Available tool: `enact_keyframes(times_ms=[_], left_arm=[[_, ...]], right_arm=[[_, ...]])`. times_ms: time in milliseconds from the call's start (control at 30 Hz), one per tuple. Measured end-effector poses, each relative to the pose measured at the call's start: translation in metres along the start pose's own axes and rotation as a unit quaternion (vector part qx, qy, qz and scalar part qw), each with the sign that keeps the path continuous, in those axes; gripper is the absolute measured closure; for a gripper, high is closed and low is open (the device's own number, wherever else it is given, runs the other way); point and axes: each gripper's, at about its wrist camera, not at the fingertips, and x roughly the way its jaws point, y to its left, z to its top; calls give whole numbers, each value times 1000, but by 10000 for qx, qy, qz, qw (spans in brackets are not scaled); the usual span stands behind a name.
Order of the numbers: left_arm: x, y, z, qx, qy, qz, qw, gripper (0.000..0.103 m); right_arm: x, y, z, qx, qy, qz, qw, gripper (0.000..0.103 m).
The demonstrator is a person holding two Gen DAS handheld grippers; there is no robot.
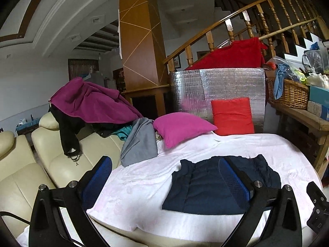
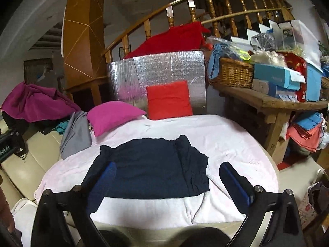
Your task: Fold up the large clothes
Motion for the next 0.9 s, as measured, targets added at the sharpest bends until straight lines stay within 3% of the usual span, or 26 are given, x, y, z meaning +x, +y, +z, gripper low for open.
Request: enact_keyframes(times_ms=[333, 900], left_arm=[[-19, 10, -10, -16, 43, -49, 10000, 0], [-18, 15, -15, -28, 70, -42, 10000, 0]], right_arm=[[-20, 3, -5, 50, -14, 6, 10000, 1], [-10, 15, -15, 36, 220, 97, 9997, 1]])
